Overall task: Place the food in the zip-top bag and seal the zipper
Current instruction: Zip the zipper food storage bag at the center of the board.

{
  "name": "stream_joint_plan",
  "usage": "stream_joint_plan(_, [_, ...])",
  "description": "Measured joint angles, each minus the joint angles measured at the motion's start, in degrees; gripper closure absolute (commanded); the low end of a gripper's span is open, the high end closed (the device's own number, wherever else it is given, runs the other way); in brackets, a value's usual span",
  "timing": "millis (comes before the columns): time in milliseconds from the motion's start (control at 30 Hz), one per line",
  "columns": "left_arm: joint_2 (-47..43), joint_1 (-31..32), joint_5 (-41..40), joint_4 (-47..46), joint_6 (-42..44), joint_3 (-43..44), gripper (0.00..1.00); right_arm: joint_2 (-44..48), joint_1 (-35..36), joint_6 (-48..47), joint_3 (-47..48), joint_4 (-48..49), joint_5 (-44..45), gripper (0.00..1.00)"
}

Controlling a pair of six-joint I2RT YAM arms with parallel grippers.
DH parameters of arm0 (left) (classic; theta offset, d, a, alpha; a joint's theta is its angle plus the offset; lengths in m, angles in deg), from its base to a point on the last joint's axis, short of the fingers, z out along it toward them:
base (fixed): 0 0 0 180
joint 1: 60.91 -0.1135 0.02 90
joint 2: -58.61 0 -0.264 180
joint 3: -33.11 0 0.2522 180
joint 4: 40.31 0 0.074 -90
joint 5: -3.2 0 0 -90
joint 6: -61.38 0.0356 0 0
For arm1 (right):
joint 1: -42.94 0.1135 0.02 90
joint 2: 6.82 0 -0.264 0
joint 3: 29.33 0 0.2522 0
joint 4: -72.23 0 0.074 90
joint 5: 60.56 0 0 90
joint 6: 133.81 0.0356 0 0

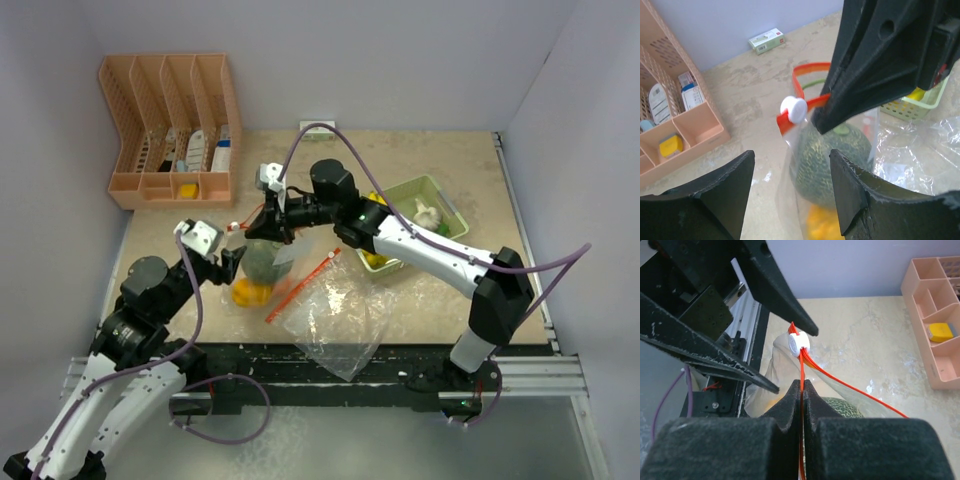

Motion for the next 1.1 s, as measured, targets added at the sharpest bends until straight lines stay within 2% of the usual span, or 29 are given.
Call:
stream_joint_plan(133, [0.8,0.0,0.0,-3.2,0.0,-0.4,0.37,0.8,0.0,0.0,-1.0,-0.1,-1.0,1.0])
stream_joint_plan(333, [1.7,0.1,0.6,-4.6,0.1,-0.9,0.54,0.9,-0.1,-0.3,-1.3,-0.1,-1.7,1.0])
stream_joint_plan(467, [2.6,0.1,1.0,-4.9,0.1,-0.9,0.59,0.9,-0.1,-0.5,-1.3,-0.2,-1.7,1.0])
stream_joint_plan(500, [2.8,0.1,1.2,-4.9,0.2,-0.9,0.65,0.9,-0.1,-0.6,-1.3,-0.3,-1.8,1.0])
stream_joint_plan(600, [3.3,0.1,2.1,-5.0,0.5,-0.9,0.94,0.9,-0.1,-1.2,-1.3,-0.7,-1.9,1.0])
stream_joint_plan(633, [3.7,0.1,2.9,-5.0,0.8,-0.9,1.0,0.9,-0.1,-1.3,-1.3,-0.8,-1.9,1.0])
stream_joint_plan(867, [6.9,0.3,4.9,-4.3,2.4,0.2,1.0,0.9,-0.2,-2.6,-1.3,-2.5,-1.5,1.0])
stream_joint_plan(1100, [6.3,0.3,5.5,-2.9,4.7,0.7,1.0,0.9,-0.3,-6.3,-0.8,-6.5,-0.1,0.83])
